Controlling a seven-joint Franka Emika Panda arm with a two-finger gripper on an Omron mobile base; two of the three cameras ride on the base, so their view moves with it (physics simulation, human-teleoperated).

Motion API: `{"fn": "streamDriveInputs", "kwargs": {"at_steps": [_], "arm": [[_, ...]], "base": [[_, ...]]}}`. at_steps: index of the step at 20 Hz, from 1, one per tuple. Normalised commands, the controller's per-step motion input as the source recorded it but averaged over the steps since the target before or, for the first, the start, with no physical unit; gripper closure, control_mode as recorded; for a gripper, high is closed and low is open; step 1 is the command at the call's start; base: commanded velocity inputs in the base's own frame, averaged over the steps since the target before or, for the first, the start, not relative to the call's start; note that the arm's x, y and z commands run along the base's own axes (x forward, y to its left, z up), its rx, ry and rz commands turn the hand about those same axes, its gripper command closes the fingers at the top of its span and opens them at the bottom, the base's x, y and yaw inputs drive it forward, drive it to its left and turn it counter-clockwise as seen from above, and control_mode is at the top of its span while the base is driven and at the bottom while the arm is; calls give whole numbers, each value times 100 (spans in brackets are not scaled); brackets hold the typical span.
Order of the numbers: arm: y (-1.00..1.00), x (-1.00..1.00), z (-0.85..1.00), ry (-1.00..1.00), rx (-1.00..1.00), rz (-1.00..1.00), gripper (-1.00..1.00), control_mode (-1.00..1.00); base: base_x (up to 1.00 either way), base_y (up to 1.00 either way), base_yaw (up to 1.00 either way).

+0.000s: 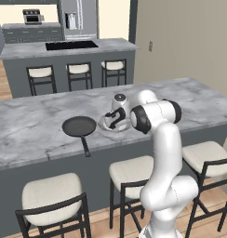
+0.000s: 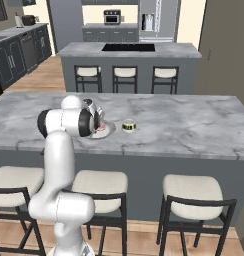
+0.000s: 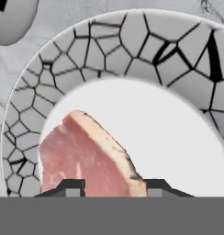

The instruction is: Pick up the pan with the steak in it and place it on the dining table. Then place the steak on the plate.

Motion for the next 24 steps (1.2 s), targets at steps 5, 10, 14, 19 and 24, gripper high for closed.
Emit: {"fn": "streamDriveInputs", "kwargs": {"at_steps": [5,10,14,19,24], "arm": [[0,25,22,4,0,-8,-100,-100],[0,23,30,9,0,-11,-100,-100],[0,2,42,10,1,-17,-100,-100],[0,-38,41,13,2,-19,-100,-100],[0,-79,37,7,4,-14,-100,-100]], "base": [[0,0,0],[0,0,0],[0,0,0],[0,0,0],[0,0,0]]}}
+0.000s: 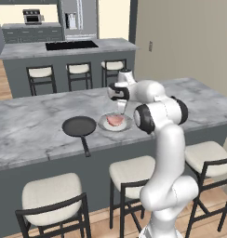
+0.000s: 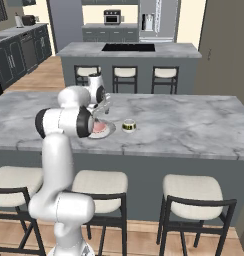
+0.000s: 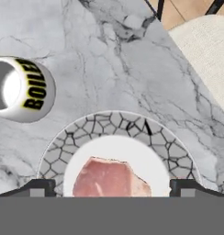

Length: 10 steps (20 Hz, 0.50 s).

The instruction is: Pick up the pan with the steak in it and place it on the dining table. Then place the steak on the plate.

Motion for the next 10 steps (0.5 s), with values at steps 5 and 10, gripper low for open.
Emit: {"fn": "streamDriveInputs", "kwargs": {"at_steps": [5,10], "arm": [[1,-99,47,3,7,-10,-100,-100],[5,-100,32,-2,5,-5,-100,-100]], "base": [[0,0,0],[0,0,0]]}}
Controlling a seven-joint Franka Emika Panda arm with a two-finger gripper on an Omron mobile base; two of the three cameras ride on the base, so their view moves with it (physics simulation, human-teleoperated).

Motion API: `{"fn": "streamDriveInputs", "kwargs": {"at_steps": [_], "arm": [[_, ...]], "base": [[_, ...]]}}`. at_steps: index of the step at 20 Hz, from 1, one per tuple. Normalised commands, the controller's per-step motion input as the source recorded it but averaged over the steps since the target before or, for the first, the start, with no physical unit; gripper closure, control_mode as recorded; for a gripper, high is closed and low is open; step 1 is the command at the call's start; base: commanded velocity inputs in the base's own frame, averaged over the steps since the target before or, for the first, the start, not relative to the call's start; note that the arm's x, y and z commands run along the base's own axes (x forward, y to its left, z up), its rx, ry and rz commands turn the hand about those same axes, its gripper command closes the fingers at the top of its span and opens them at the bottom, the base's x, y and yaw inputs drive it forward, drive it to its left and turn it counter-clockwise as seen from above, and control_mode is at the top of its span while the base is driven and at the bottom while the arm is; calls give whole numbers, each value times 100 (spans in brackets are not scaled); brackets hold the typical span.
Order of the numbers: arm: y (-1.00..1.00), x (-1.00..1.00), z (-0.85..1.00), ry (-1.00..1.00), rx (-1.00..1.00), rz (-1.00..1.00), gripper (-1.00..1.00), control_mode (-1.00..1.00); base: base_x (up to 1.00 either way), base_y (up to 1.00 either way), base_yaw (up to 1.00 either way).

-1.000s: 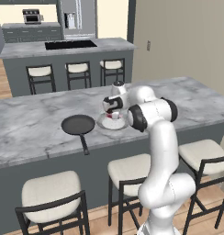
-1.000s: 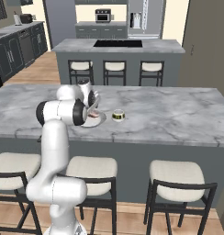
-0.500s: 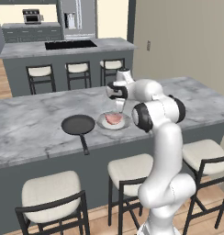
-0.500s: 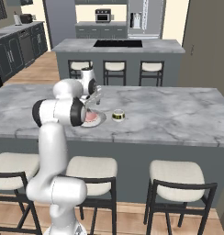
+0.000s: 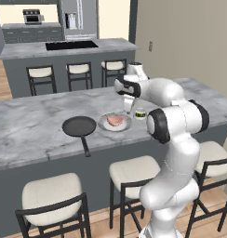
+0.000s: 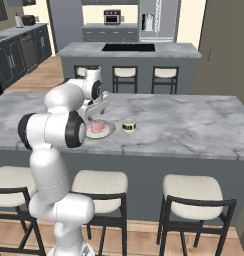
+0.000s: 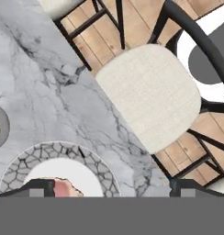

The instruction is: Pick up the pan with the steak in it and place it on the dining table. Then place the steak on the plate.

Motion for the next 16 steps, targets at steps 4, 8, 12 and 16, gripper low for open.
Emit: {"fn": "streamDriveInputs", "kwargs": {"at_steps": [4,8,12,16], "arm": [[0,-100,4,-25,12,0,-100,-100],[0,-100,0,-31,11,0,-100,-100],[0,-87,4,-39,1,0,-100,-100],[0,-78,8,-43,0,0,-100,-100]], "base": [[0,0,0],[0,0,0],[0,0,0],[0,0,0]]}}
